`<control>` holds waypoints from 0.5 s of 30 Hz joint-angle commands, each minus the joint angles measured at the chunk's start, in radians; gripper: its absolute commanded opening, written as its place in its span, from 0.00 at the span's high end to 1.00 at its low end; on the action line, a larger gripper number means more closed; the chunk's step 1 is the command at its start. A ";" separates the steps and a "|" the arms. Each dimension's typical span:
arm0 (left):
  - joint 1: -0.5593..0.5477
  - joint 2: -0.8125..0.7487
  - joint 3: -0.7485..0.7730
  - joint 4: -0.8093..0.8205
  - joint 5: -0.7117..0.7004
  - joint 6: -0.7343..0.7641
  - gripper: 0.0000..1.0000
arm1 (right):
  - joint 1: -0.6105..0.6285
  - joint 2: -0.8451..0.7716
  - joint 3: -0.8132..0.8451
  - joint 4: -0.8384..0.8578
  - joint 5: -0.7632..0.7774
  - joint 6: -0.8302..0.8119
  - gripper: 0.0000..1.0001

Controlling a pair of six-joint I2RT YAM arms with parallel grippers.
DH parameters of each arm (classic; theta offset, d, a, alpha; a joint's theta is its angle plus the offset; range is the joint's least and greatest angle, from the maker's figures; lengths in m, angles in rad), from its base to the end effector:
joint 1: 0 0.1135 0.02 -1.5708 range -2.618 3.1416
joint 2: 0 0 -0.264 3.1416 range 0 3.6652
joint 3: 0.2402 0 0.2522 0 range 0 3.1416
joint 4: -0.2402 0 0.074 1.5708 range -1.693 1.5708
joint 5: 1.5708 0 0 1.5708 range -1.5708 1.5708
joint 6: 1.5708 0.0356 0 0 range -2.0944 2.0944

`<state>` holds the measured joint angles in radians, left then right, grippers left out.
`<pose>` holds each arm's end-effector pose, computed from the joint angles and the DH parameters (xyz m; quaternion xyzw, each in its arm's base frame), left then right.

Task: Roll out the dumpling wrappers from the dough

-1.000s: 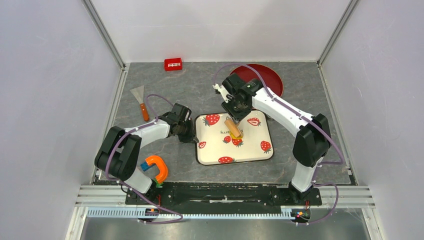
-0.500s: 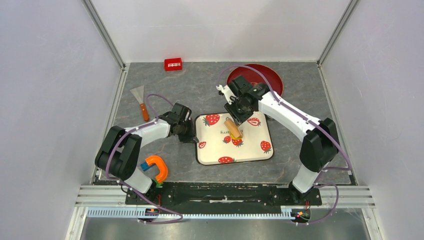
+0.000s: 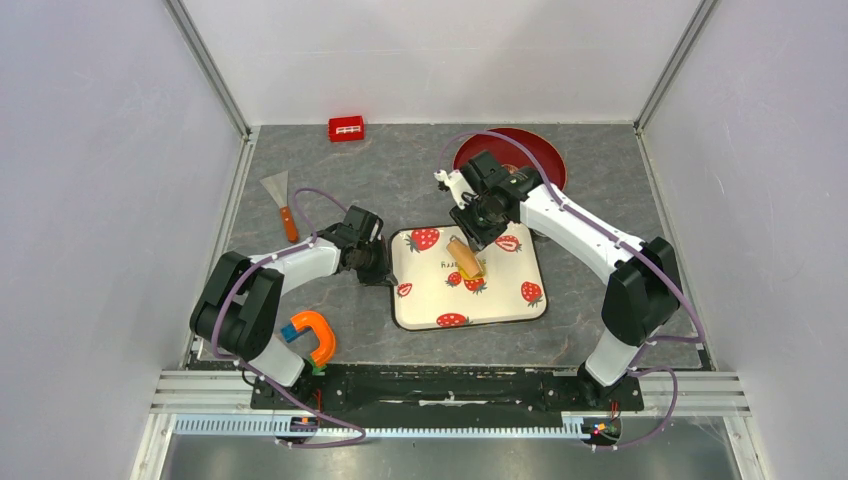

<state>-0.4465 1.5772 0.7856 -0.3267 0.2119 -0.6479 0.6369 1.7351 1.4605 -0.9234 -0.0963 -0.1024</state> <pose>0.2530 -0.1294 0.1475 -0.0738 0.9665 -0.2041 0.1369 0.2834 0.2139 0.2634 -0.3629 0.9120 0.0945 0.1660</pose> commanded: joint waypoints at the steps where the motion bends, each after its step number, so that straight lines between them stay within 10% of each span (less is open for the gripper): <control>1: -0.023 0.071 -0.038 -0.075 -0.089 0.016 0.98 | 0.041 0.158 -0.150 -0.028 -0.278 0.046 1.00; 15: -0.026 0.069 -0.036 -0.078 -0.091 0.015 0.98 | 0.050 0.171 -0.211 0.005 -0.309 0.045 1.00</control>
<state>-0.4465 1.5776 0.7864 -0.3275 0.2119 -0.6479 0.6308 1.7237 1.4288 -0.8932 -0.1379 -0.1143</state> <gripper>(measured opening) 0.050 0.342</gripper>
